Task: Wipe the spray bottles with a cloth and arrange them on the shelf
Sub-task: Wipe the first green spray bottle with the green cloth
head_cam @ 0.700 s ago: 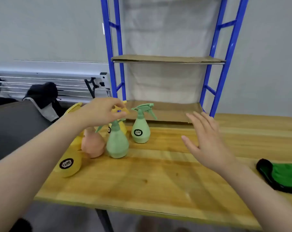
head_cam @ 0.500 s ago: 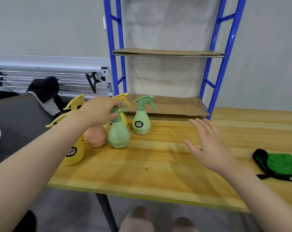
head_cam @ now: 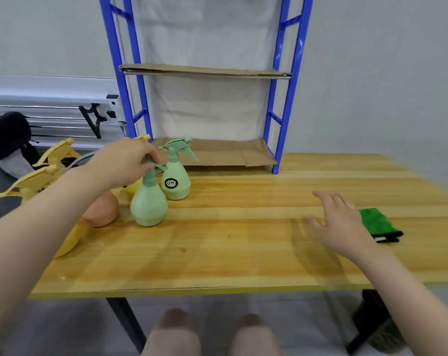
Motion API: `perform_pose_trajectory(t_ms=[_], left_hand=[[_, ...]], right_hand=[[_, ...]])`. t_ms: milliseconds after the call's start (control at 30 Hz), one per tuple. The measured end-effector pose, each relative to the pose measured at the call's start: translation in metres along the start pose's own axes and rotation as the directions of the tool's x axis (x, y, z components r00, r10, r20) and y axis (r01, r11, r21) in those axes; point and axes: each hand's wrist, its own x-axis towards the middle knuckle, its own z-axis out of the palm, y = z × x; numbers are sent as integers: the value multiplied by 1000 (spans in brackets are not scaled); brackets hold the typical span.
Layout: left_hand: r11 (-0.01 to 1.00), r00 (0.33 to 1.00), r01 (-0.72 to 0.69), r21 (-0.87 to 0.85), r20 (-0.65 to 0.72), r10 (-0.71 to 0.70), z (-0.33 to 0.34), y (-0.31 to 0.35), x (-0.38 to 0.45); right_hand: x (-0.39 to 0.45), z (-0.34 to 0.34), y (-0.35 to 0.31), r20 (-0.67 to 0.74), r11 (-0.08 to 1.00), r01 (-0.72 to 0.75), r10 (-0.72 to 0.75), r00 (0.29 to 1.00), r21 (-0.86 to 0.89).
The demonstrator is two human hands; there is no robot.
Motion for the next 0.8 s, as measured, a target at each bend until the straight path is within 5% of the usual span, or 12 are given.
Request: perform_pose_trajectory(t_ms=[267, 533, 700, 800], left_hand=[[985, 996, -89, -149, 1, 90, 6, 63, 17], [945, 970, -242, -221, -43, 238, 20, 116, 35], [945, 968, -247, -213, -94, 232, 27, 121, 38], [934, 956, -265, -240, -194, 222, 36, 115, 36]], right_hand=[[3, -10, 70, 181, 968, -241, 250, 951, -70], [4, 5, 107, 143, 955, -237, 213, 967, 179], [29, -3, 109, 332, 964, -246, 201, 922, 99], [36, -5, 109, 323, 980, -194, 170, 931, 44]])
